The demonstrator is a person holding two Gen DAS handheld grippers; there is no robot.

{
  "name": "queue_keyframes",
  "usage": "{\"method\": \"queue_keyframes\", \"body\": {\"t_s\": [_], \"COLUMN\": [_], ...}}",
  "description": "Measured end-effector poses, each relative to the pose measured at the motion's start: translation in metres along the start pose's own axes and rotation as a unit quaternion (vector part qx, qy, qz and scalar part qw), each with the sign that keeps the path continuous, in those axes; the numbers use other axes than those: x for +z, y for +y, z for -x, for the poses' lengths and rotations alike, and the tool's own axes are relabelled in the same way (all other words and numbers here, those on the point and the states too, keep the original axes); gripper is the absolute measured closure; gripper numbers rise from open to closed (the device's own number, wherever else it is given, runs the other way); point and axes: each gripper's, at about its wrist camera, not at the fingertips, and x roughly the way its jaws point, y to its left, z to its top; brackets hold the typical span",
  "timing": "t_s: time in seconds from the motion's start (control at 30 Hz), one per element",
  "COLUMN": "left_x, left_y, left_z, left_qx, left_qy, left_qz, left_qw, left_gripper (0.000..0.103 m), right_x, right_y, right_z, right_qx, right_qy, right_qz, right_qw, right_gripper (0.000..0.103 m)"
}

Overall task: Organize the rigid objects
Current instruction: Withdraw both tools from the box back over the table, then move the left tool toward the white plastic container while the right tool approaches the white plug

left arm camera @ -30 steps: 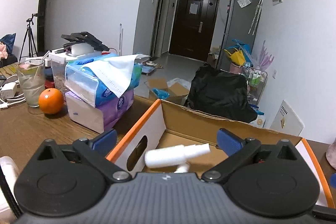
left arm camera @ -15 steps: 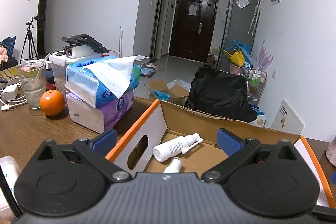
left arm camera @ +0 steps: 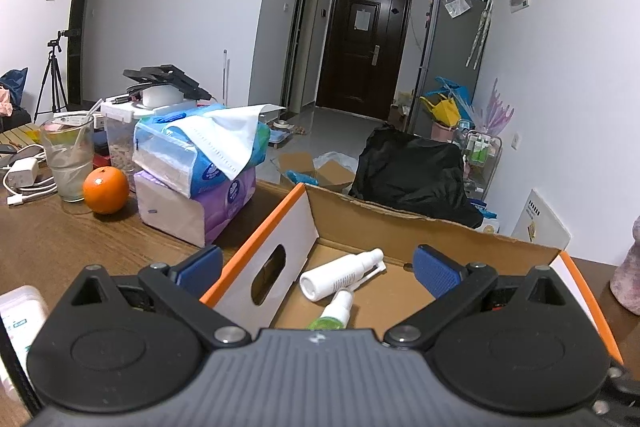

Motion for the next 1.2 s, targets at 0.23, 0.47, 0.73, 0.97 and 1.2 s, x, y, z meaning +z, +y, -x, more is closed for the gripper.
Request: {"method": "queue_keyframes", "body": {"t_s": [0.23,0.47,0.73,0.97,1.2], "left_x": [-0.005,-0.013,-0.023,-0.032,-0.039], "left_y": [0.009,0.022,0.040,0.062,0.079], "left_z": [0.010,0.030,0.043,0.056,0.071], "left_qx": [0.002,0.004,0.014,0.029,0.036], "left_qy": [0.003,-0.006,0.003,0.007,0.010], "left_qz": [0.000,0.001,0.003,0.012,0.006], "left_qw": [1.0000,1.0000,0.9999,0.9995,0.9993], "left_gripper": [0.000,0.000,0.000,0.000,0.000], "right_x": [-0.006,-0.016,-0.030,-0.042,-0.053], "right_y": [-0.017,-0.038,-0.064,-0.088,-0.097], "right_z": [0.017,0.032,0.054,0.072,0.088], "right_qx": [-0.004,-0.015,-0.027,-0.039,-0.050], "right_qy": [-0.002,0.004,0.006,0.002,0.000], "right_qz": [0.005,0.010,0.010,0.012,0.022], "right_qw": [1.000,1.000,1.000,0.999,0.998], "right_gripper": [0.000,0.000,0.000,0.000,0.000]}}
